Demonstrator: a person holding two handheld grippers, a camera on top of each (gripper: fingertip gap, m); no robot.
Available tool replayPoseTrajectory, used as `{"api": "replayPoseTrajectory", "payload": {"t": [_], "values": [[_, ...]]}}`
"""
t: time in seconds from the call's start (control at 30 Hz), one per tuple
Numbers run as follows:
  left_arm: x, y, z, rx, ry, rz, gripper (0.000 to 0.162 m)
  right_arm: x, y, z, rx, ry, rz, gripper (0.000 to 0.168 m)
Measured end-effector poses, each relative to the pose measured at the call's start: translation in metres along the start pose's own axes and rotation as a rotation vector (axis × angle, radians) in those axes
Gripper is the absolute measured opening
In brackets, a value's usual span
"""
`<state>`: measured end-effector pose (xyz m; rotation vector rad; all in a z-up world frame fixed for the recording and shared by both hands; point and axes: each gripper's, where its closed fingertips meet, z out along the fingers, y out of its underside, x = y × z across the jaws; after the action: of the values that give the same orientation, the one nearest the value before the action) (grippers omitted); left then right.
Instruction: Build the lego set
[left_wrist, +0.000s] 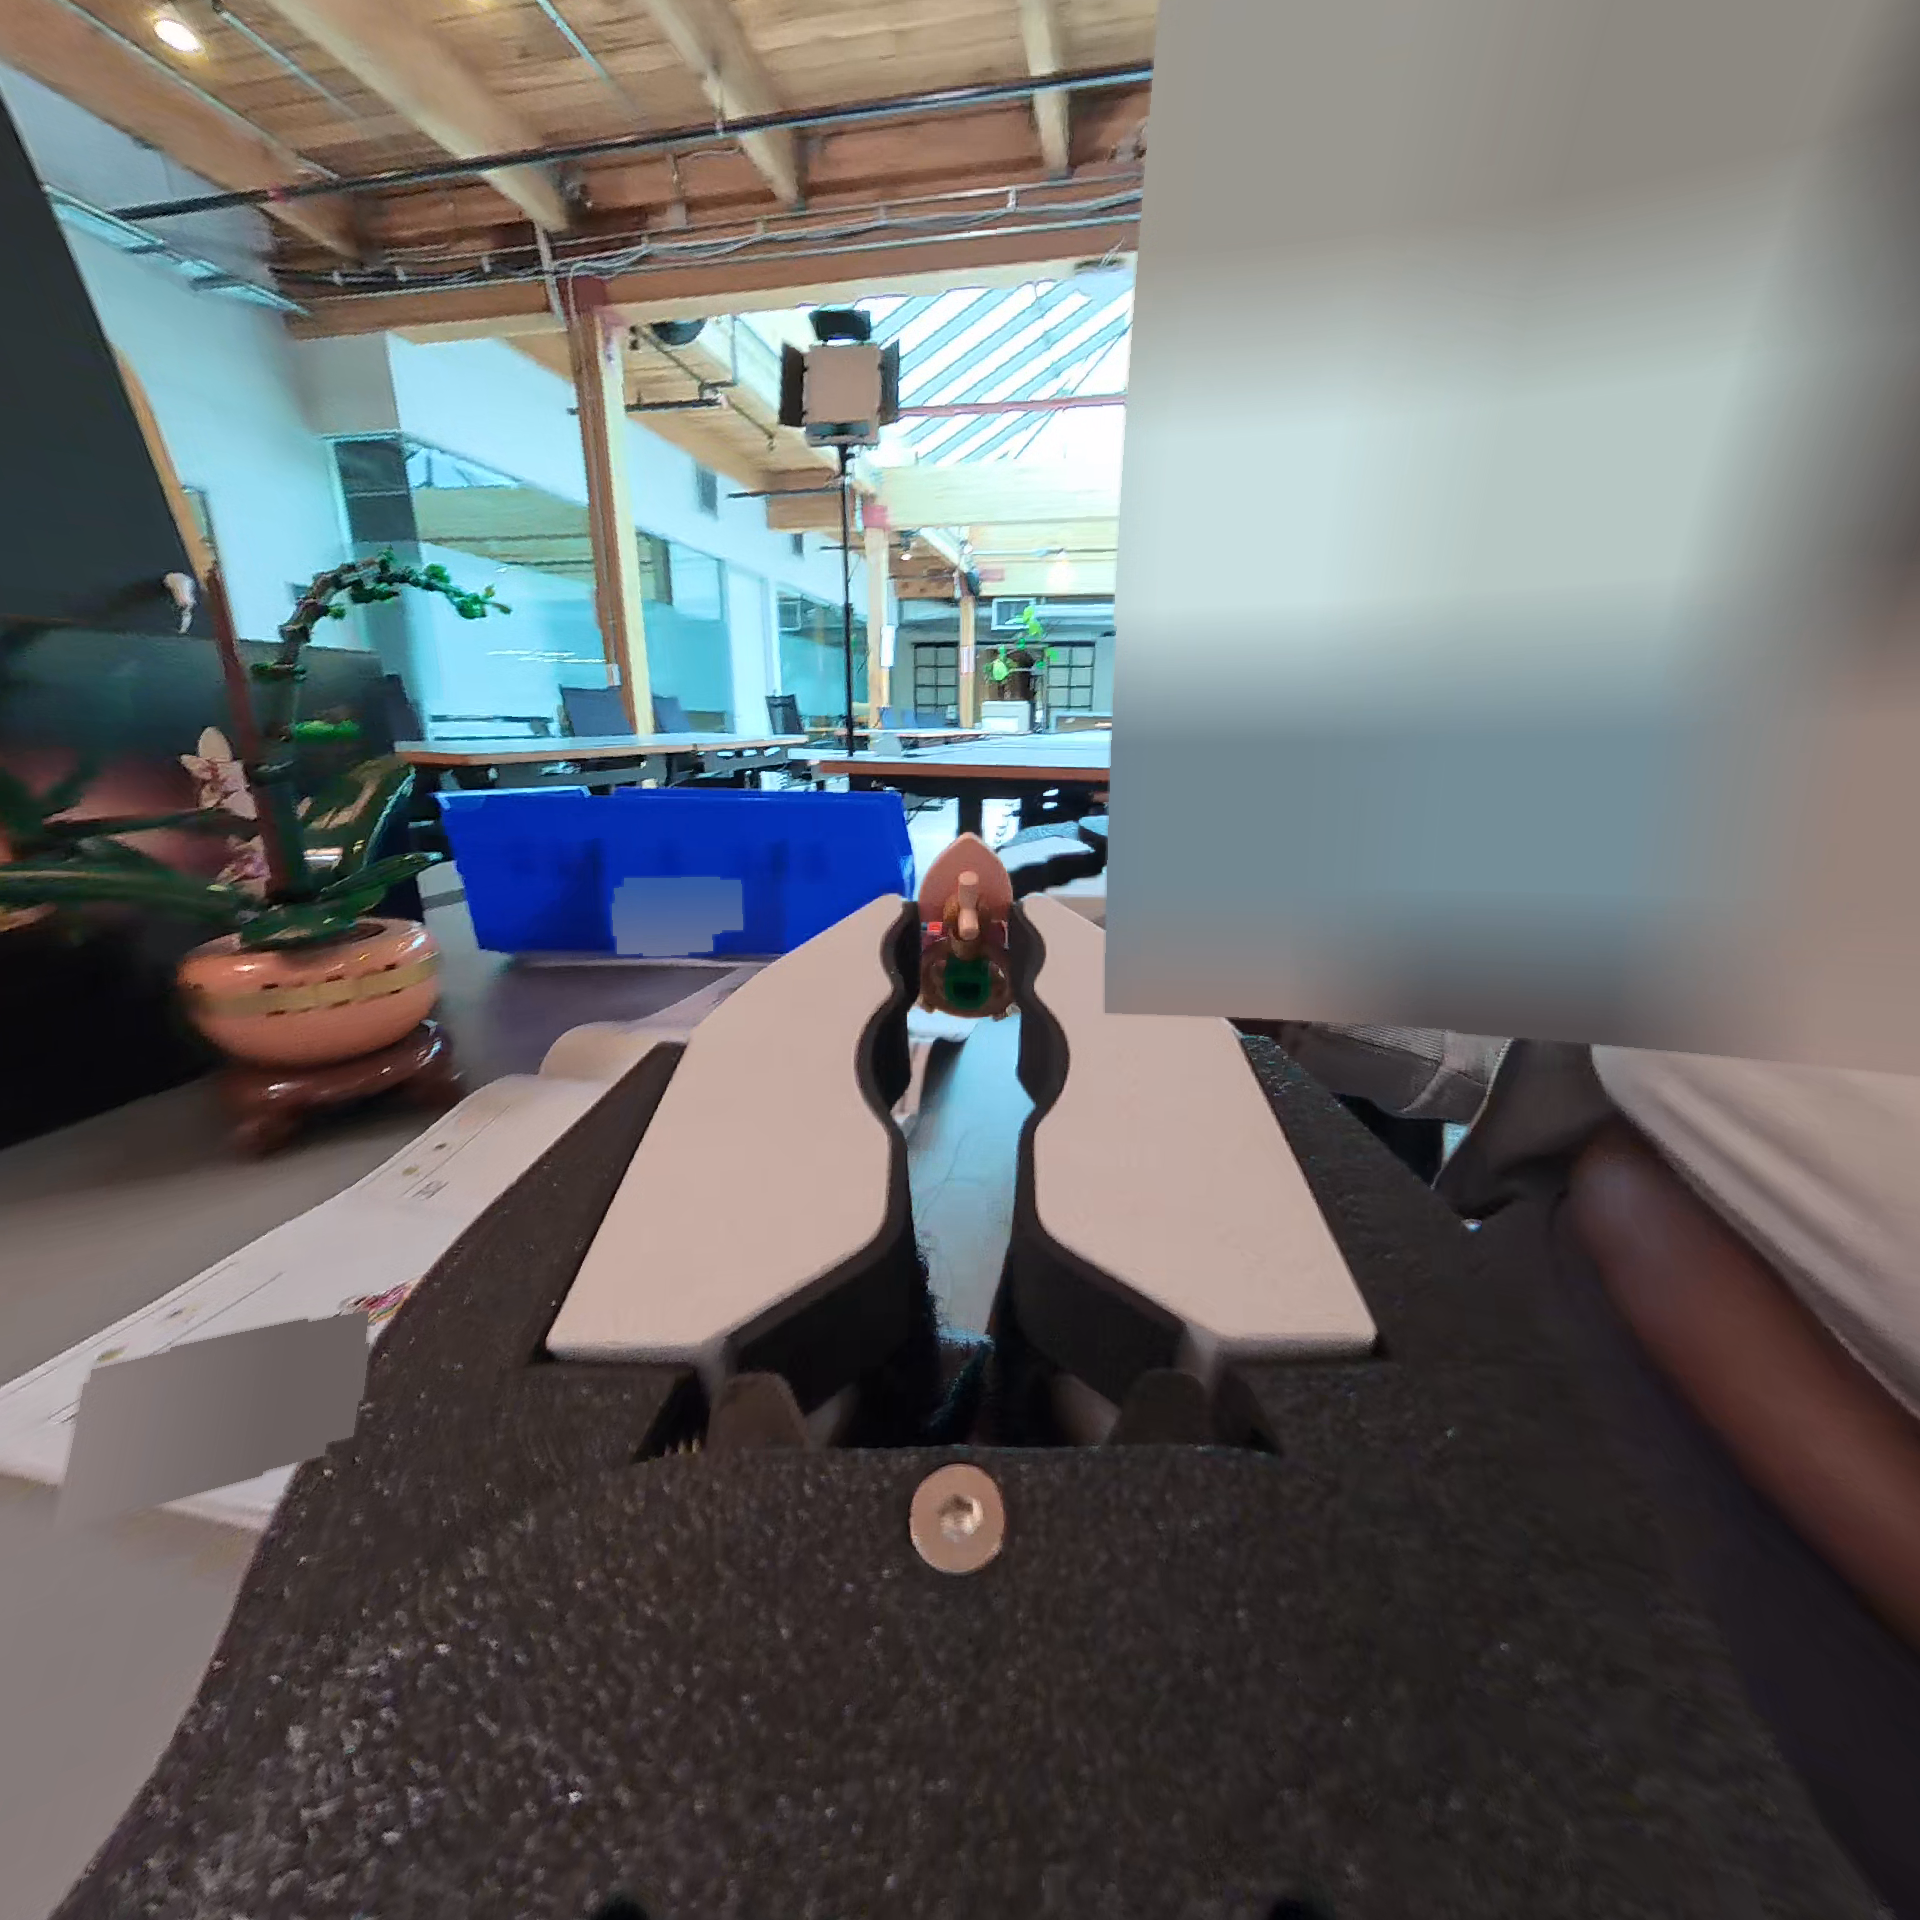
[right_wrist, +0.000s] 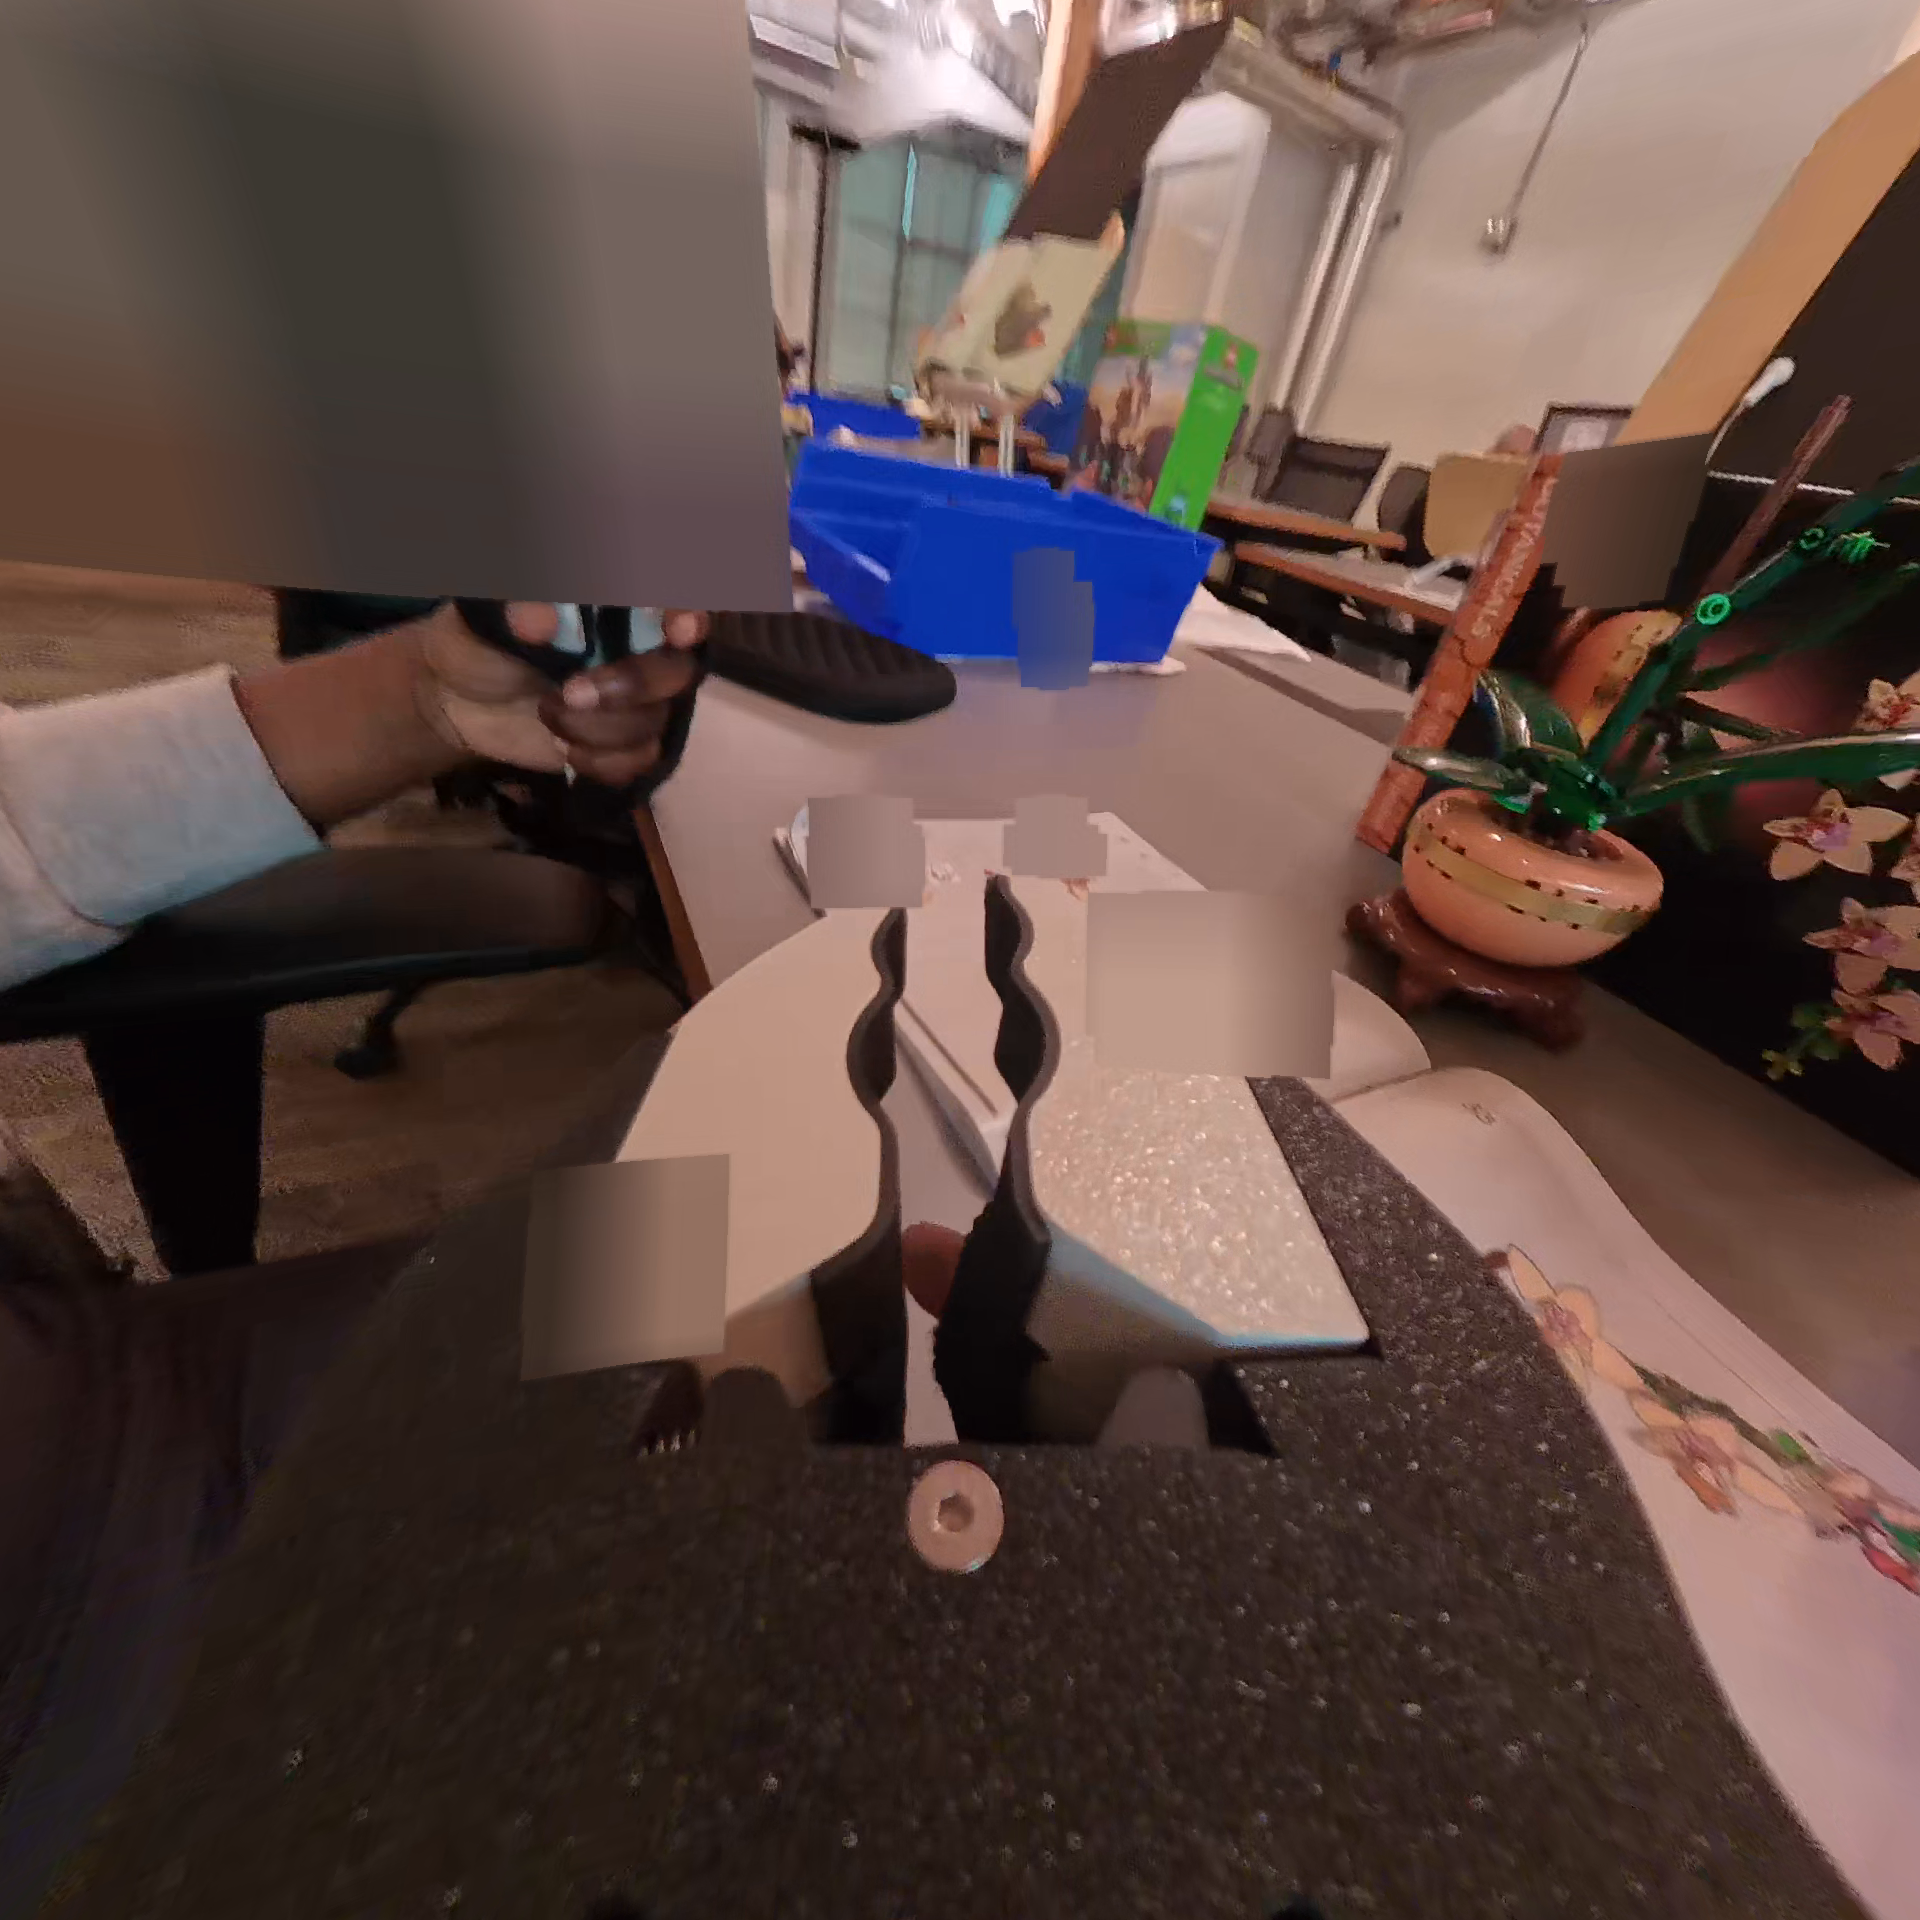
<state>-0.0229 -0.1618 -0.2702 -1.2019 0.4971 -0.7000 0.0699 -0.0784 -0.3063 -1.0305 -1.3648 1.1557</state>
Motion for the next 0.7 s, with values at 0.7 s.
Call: {"api": "replayPoseTrajectory", "payload": {"t": [0.7], "values": [[-0.011, 0.005, -0.001, 0.027, -0.03, -0.064, 0.015, 0.007, 0.011, 0.002, 0.028, -0.077, 0.193, 0.013]]}}
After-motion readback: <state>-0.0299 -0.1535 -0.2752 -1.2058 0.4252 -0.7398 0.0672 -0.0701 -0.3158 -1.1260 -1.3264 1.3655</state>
